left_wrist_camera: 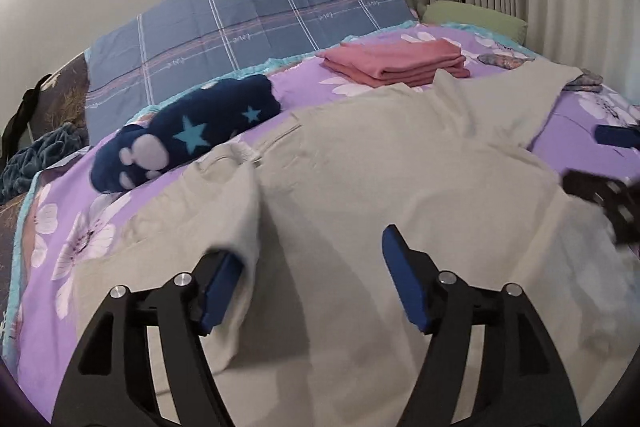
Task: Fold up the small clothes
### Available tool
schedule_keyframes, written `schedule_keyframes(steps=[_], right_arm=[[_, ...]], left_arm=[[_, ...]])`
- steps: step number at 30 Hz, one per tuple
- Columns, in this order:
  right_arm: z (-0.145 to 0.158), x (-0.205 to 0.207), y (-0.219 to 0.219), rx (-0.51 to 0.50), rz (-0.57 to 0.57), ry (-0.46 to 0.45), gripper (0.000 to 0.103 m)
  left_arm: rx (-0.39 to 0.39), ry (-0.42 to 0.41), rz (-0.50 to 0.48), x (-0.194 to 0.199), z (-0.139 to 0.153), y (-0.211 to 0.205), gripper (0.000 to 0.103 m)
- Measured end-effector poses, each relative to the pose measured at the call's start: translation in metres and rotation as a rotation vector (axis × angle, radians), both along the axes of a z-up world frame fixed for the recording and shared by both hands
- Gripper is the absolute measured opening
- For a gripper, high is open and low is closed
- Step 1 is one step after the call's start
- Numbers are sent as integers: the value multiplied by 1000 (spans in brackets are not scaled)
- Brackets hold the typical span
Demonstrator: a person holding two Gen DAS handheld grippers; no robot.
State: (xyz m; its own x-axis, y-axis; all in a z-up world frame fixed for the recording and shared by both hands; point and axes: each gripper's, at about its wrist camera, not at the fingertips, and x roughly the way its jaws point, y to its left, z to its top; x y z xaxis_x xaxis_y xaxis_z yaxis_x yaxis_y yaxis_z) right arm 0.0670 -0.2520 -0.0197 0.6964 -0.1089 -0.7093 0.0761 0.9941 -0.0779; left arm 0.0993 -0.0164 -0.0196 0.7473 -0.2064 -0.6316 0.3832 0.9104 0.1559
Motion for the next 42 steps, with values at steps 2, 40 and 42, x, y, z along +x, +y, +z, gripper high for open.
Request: schedule_keyframes(steps=[2, 40, 42], right_arm=[[1, 4, 5, 23, 31, -8, 101], [-20, 92, 18, 384, 221, 205, 16], [-24, 91, 11, 413, 217, 222, 55]], left_arm=[[-14, -23, 52, -15, 6, 21, 82], [-64, 156, 562, -26, -50, 146, 87], [-65, 158, 564, -26, -50, 146, 87]])
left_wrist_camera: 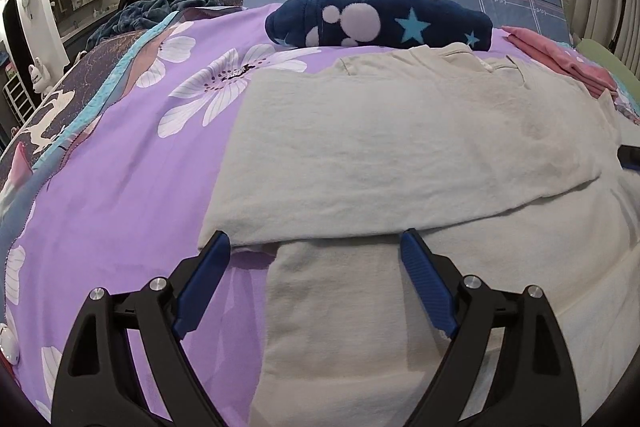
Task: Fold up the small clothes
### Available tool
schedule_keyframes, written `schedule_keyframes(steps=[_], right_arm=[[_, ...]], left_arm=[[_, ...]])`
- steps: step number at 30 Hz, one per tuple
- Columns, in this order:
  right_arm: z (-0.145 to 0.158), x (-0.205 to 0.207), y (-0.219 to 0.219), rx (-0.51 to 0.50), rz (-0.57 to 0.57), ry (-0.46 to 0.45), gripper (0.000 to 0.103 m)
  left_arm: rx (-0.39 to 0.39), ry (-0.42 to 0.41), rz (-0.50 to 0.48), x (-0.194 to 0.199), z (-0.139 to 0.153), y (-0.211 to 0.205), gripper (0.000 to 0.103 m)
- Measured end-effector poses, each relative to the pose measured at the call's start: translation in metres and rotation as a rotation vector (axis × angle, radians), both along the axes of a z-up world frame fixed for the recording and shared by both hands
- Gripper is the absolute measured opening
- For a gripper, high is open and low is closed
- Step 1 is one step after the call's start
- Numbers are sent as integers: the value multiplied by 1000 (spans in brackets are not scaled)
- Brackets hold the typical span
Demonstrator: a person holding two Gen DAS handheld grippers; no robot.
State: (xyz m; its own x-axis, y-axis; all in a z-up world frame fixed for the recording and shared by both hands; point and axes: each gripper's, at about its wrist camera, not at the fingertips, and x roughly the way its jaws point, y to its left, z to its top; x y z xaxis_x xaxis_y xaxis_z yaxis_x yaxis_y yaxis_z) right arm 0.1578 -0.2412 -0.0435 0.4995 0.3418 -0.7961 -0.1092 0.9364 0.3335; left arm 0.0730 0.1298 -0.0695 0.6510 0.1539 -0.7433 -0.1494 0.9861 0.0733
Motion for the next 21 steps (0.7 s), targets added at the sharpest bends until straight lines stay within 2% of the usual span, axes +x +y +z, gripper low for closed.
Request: schedule_keyframes(steps=[3, 5, 11, 12, 13, 14, 16, 19, 21], right_arm=[[0, 5, 4, 53, 55, -20, 57], [0, 12, 17, 33, 95, -38, 57], [-29, 58, 56, 66, 174, 63, 58], [-28, 59, 61, 61, 165, 38, 48], [-27, 60, 67, 66, 182, 37, 33], [-26, 62, 69, 115, 206, 68, 7], [-12, 57, 66, 169, 179, 40, 6], [31, 36, 48, 192, 164, -98, 6], [59, 23, 27, 154, 125, -186, 6]], left_arm=[[-7, 5, 11, -1, -1, 2, 87], [-19, 13, 22, 0, -2, 6, 88], [-71, 30, 49, 1, -6, 16, 93], [-79, 33, 49, 1, -7, 17, 93], [-91, 35, 50, 1, -8, 19, 93], [-99, 34, 50, 1, -8, 20, 93], [-104, 34, 52, 1, -8, 20, 93], [-103, 29, 59, -1, -7, 20, 93], [-98, 22, 70, -3, -5, 21, 93]])
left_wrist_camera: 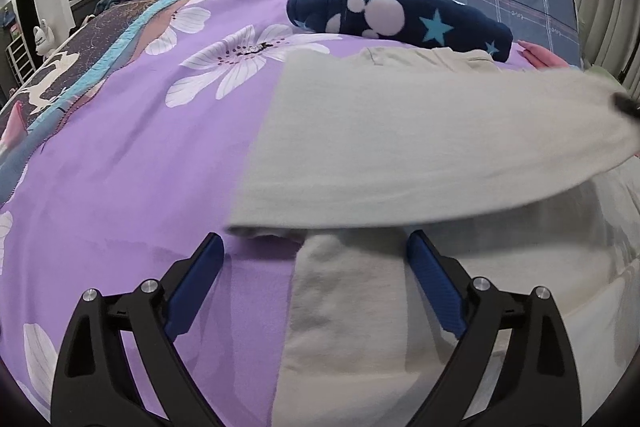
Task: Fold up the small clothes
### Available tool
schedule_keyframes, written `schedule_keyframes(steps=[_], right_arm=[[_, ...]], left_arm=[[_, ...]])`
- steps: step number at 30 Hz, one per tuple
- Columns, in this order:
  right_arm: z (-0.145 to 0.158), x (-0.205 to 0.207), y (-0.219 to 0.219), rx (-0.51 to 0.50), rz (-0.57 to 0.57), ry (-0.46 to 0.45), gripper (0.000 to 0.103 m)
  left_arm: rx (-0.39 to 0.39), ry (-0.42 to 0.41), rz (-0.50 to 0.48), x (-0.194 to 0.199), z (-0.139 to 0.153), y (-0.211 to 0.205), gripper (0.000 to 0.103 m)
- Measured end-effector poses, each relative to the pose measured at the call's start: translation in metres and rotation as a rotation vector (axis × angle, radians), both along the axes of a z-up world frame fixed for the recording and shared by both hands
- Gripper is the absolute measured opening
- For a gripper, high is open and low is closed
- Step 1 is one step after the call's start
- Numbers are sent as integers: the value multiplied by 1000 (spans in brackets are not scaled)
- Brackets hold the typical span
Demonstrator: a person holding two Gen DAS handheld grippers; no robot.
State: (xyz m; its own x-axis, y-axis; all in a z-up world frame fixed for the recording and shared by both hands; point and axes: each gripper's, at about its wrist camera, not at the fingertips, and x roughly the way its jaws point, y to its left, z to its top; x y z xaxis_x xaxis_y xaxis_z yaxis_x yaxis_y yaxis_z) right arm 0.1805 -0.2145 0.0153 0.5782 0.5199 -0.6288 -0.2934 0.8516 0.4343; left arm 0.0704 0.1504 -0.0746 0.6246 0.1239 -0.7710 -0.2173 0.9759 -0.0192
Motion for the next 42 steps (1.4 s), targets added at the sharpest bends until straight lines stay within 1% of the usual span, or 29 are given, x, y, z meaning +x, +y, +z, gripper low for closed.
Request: schedule_keyframes(steps=[2, 3, 4, 5, 7, 9, 10, 11, 12, 15, 17, 19, 22, 23, 24, 26, 28, 29, 30, 31, 32, 34, 35, 36, 37, 38, 40, 41, 42], right_arm=[[12, -4, -17, -72, -48, -51, 6], [12, -3, -29, -125, -84, -55, 7], [7, -1, -37, -150, -108, -39, 7], [-4, 4, -48, -169, -131, 9, 8], [-28, 11, -58, -196, -150, 93, 16], [-53, 13, -65, -269, -195, 162, 31], [-57, 13, -67, -296, -221, 171, 35], [-57, 10, -69, -310, -253, 164, 40], [-54, 8, -68, -311, -271, 153, 41], [-23, 5, -52, -313, -274, 55, 44], [-3, 7, -24, -323, -208, -11, 47], [17, 11, 24, -327, -51, -57, 48], [29, 19, 100, -326, 172, -67, 48], [30, 21, 121, -332, 216, -70, 48], [29, 24, 154, -349, 277, -74, 48], [24, 30, 207, -366, 375, -56, 48], [9, 37, 260, -378, 455, -1, 47], [0, 41, 286, -404, 487, 24, 46], [-9, 43, 304, -438, 503, 25, 49], [-18, 44, 321, -483, 511, 18, 55], [-28, 45, 339, -545, 513, 6, 66], [-46, 51, 360, -596, 527, 20, 68], [-54, 53, 366, -611, 532, 35, 66], [-64, 57, 370, -631, 532, 54, 41], [-72, 61, 373, -657, 518, 63, 14], [-73, 64, 372, -653, 490, 65, 4], [-69, 73, 371, -569, 468, 69, 2], [-64, 79, 370, -508, 458, 63, 2], [-63, 84, 371, -480, 450, 65, 1]], left_arm=[[-3, -5, 5, -3, 1, 1, 93], [-9, -5, 7, -3, 1, 1, 93], [-13, -3, 8, -3, 0, 2, 93], [-17, -1, 9, -3, 0, 3, 93], [-18, -1, 12, -3, 0, 4, 93], [-15, -3, 14, -4, 0, 4, 93], [-15, -5, 18, -4, 1, 4, 93], [-16, -7, 22, -5, 1, 5, 93], [-19, -10, 27, -5, 1, 6, 92], [-45, -28, 38, -8, 3, 11, 78], [-59, -36, 33, -9, 3, 12, 73], [-70, -48, 12, -9, 5, 11, 69], [-69, -53, -17, -8, 6, 5, 67], [-69, -53, -24, -8, 5, 4, 66], [-73, -52, -33, -7, 5, 4, 64], [-80, -53, -40, -7, 5, 4, 61], [-91, -59, -46, -7, 5, 4, 58], [-95, -62, -46, -7, 5, 5, 57], [-99, -64, -44, -7, 6, 6, 55], [-103, -65, -39, -8, 6, 7, 53], [-109, -67, -35, -8, 6, 8, 52], [-123, -74, -33, -8, 6, 9, 48], [-128, -75, -34, -7, 6, 9, 46], [-133, -76, -34, -7, 6, 10, 38], [-145, -77, -33, -7, 5, 12, 23], [-152, -77, -27, -7, 5, 13, 17], [-175, -61, 5, -8, 3, 19, 13], [-176, -48, 26, -9, 2, 20, 13], [-169, -45, 35, -9, 2, 19, 13]])
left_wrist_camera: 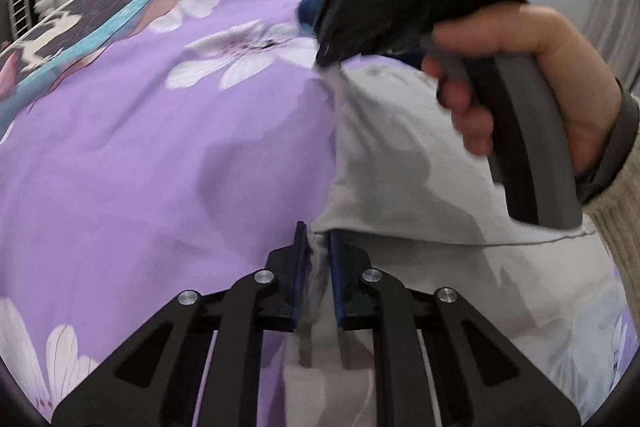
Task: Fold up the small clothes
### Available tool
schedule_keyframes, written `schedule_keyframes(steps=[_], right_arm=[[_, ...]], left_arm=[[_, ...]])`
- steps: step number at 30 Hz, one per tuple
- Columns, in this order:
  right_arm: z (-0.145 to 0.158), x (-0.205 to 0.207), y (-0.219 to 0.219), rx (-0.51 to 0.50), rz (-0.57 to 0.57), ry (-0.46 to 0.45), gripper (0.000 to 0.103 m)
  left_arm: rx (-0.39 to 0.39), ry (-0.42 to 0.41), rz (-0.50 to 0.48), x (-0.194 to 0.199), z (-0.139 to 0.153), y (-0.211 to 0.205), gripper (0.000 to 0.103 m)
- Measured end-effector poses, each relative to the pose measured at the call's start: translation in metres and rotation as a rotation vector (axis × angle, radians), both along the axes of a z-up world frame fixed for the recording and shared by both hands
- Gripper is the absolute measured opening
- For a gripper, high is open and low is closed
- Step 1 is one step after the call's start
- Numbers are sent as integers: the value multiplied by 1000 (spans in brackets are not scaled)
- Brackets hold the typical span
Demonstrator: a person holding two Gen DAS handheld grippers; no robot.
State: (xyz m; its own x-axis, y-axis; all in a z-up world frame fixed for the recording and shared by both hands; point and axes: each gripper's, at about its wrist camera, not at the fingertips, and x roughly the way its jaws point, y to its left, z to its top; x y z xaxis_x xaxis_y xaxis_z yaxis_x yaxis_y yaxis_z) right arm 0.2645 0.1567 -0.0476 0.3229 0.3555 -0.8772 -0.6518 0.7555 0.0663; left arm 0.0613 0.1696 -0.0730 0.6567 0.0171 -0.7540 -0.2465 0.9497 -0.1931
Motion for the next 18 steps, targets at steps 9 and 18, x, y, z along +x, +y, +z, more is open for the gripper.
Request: schedule_keyframes(steps=[9, 18], right_arm=[[25, -3, -46, 115, -16, -47, 37], [48, -81, -242, 167, -155, -107, 44]], left_arm=[[27, -7, 38, -13, 3, 7, 30], [34, -156, -77, -28, 50, -11, 38]])
